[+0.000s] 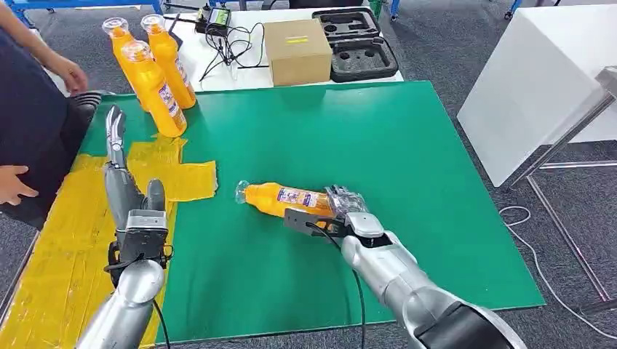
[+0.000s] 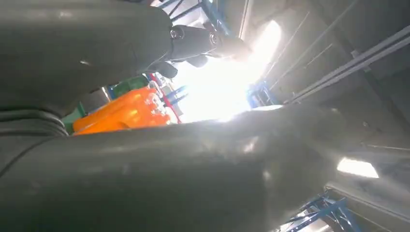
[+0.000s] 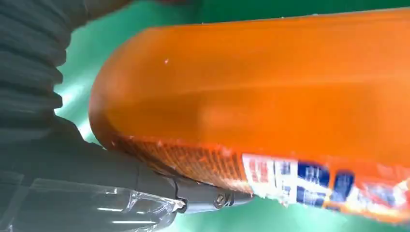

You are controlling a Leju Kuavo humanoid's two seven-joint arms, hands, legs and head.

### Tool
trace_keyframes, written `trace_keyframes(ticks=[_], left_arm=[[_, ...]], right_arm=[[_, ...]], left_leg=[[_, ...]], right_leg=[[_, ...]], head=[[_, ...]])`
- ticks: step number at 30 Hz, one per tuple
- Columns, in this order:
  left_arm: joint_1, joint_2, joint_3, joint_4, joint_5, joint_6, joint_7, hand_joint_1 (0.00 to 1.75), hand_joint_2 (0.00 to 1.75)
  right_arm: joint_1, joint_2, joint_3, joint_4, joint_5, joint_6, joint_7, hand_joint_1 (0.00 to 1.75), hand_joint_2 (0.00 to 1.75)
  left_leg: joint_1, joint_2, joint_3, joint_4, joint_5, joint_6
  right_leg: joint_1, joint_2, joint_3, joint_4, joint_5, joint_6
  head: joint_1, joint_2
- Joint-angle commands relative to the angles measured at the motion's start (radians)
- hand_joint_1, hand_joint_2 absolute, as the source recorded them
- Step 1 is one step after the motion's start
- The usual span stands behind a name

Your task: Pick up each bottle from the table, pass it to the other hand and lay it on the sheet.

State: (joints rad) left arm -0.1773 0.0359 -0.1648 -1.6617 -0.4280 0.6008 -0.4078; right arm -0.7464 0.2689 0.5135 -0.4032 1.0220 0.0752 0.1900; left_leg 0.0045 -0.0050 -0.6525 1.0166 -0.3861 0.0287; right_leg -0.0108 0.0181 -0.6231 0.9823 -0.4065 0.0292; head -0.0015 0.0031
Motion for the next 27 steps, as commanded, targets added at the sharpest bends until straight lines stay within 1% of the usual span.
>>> trace_keyframes(ticks=[1, 4, 5, 7, 9, 11, 12, 14, 17, 19, 20, 21, 22, 24, 25, 26, 27], left_arm=[[0.009, 0.013, 0.009, -0.005, 0.02, 0.016, -0.013, 0.0, 0.0], [0.022, 0.014, 0.012, -0.002, 0.034, 0.01, -0.022, 0.0, 0.0], [0.019, 0.013, 0.009, 0.007, 0.036, 0.005, -0.027, 0.0, 0.0], [0.01, 0.012, 0.006, 0.019, 0.037, 0.003, -0.029, 0.0, 0.0], [0.001, 0.007, 0.001, 0.03, 0.042, -0.003, -0.029, 0.0, 0.0], [0.001, 0.002, 0.001, 0.03, 0.044, -0.003, -0.029, 0.0, 0.0], [0.001, 0.001, 0.002, 0.029, 0.043, -0.003, -0.03, 0.0, 0.0], [0.007, 0.001, 0.003, 0.021, 0.039, -0.002, -0.031, 0.0, 0.0], [0.019, -0.001, 0.014, 0.007, 0.036, -0.002, -0.03, 0.0, 0.0], [0.037, 0.002, 0.019, -0.007, 0.038, -0.011, -0.027, 0.0, 0.0], [0.047, 0.004, 0.023, -0.015, 0.05, -0.029, -0.02, 0.0, 0.0], [0.061, 0.016, 0.016, -0.029, 0.119, -0.109, 0.007, 0.0, 0.0], [0.075, 0.021, 0.029, -0.038, 0.165, -0.179, 0.02, 0.0, 0.0], [0.095, 0.015, 0.058, -0.037, 0.288, -0.345, 0.053, 0.0, 0.0], [0.13, 0.016, 0.072, -0.044, 0.441, -0.484, 0.079, 0.0, 0.0], [0.169, 0.015, 0.092, -0.035, 0.592, -0.62, 0.074, 0.0, 1.75], [0.184, 0.011, 0.105, -0.021, 0.619, -0.653, 0.062, 0.0, 1.75]], right_arm=[[0.056, -0.062, 0.062, 0.126, 0.039, 0.041, 0.025, 1.75, 1.75], [0.06, -0.071, 0.049, 0.114, 0.037, 0.038, 0.013, 1.75, 1.75], [0.06, -0.076, 0.041, 0.106, 0.036, 0.04, 0.012, 1.75, 1.75], [0.06, -0.083, 0.036, 0.099, 0.039, 0.037, 0.014, 1.75, 1.75], [0.062, -0.094, 0.028, 0.087, 0.04, 0.031, 0.011, 1.75, 1.75], [0.07, -0.102, 0.021, 0.07, 0.041, 0.02, 0.008, 1.75, 1.75], [0.072, -0.103, 0.018, 0.065, 0.041, 0.017, 0.007, 1.75, 1.75], [0.08, -0.106, 0.008, 0.048, 0.044, 0.007, 0.003, 1.75, 1.75], [0.093, -0.109, -0.01, 0.005, 0.049, -0.038, -0.011, 1.75, 1.75], [0.108, -0.117, -0.035, -0.046, 0.039, -0.065, -0.027, 1.75, 1.75], [0.122, -0.127, -0.061, -0.103, 0.026, -0.082, -0.042, 1.75, 1.75], [0.151, -0.143, -0.09, -0.194, -0.004, -0.13, -0.095, 1.75, 1.75], [0.185, -0.173, -0.109, -0.32, -0.028, -0.107, -0.114, 1.75, 1.75], [0.286, -0.229, -0.151, -0.639, -0.07, -0.053, -0.097, 1.75, 1.75], [0.35, -0.25, -0.188, -0.815, -0.123, -0.106, -0.154, 1.75, 1.75], [0.423, -0.286, -0.227, -1.049, -0.211, -0.1, -0.176, 1.75, 1.75], [0.451, -0.311, -0.24, -1.161, -0.244, -0.057, -0.152, 1.75, 1.75]], left_leg=[[0.001, -0.004, 0.008, -0.003, -0.001, -0.001], [0.001, -0.004, 0.011, -0.003, -0.001, -0.001], [0.0, -0.002, 0.011, -0.002, -0.001, -0.001], [0.0, -0.004, 0.012, -0.003, -0.001, -0.001], [0.001, -0.006, 0.013, -0.001, -0.001, -0.002], [0.0, -0.006, 0.015, -0.003, -0.002, -0.003], [0.0, -0.008, 0.016, -0.004, -0.001, -0.003], [0.0, -0.006, 0.016, -0.003, -0.002, -0.003], [0.0, -0.008, 0.018, -0.004, -0.002, -0.003], [0.0, -0.006, 0.018, -0.004, -0.002, -0.003], [0.0, -0.006, 0.019, -0.004, -0.002, -0.003], [0.0, -0.004, 0.018, -0.003, -0.002, -0.003], [0.0, -0.004, 0.018, -0.002, -0.003, -0.003], [0.0, -0.005, 0.017, -0.002, -0.003, -0.003], [0.0, -0.005, 0.016, -0.002, -0.002, -0.003], [0.0, -0.005, 0.016, -0.001, -0.003, -0.003], [0.0, -0.005, 0.016, -0.002, -0.003, -0.003]], right_leg=[[0.001, -0.005, 0.009, -0.003, -0.002, -0.001], [0.001, -0.006, 0.012, -0.004, -0.002, -0.001], [0.001, -0.004, 0.011, -0.003, -0.002, -0.001], [0.001, -0.006, 0.012, -0.004, -0.002, -0.001], [0.001, -0.007, 0.007, -0.002, -0.005, -0.003], [0.0, -0.006, 0.005, -0.003, -0.006, -0.003], [0.0, -0.009, 0.007, -0.005, -0.005, -0.003], [0.0, -0.006, 0.007, -0.004, -0.006, -0.003], [0.001, -0.008, 0.009, -0.005, -0.006, -0.003], [0.001, -0.007, 0.009, -0.004, -0.006, -0.003], [0.001, -0.007, 0.01, -0.005, -0.006, -0.003], [0.0, -0.004, 0.009, -0.003, -0.005, -0.003], [0.001, -0.004, 0.009, -0.003, -0.006, -0.003], [0.001, -0.005, 0.01, -0.003, -0.006, -0.003], [0.001, -0.005, 0.011, -0.003, -0.005, -0.002], [0.0, -0.005, 0.009, -0.001, -0.006, -0.003], [0.0, -0.005, 0.011, -0.002, -0.006, -0.003]], head=[[0.0, 0.0], [0.0, 0.0], [0.0, 0.0], [0.0, 0.0], [0.0, 0.0], [0.0, 0.0], [0.0, 0.0], [0.0, 0.0], [0.0, 0.0], [0.0, 0.0], [0.0, 0.0], [0.0, 0.0], [0.0, 0.0], [0.0, 0.0], [0.0, 0.0], [0.0, 0.0], [0.0, 0.0]])
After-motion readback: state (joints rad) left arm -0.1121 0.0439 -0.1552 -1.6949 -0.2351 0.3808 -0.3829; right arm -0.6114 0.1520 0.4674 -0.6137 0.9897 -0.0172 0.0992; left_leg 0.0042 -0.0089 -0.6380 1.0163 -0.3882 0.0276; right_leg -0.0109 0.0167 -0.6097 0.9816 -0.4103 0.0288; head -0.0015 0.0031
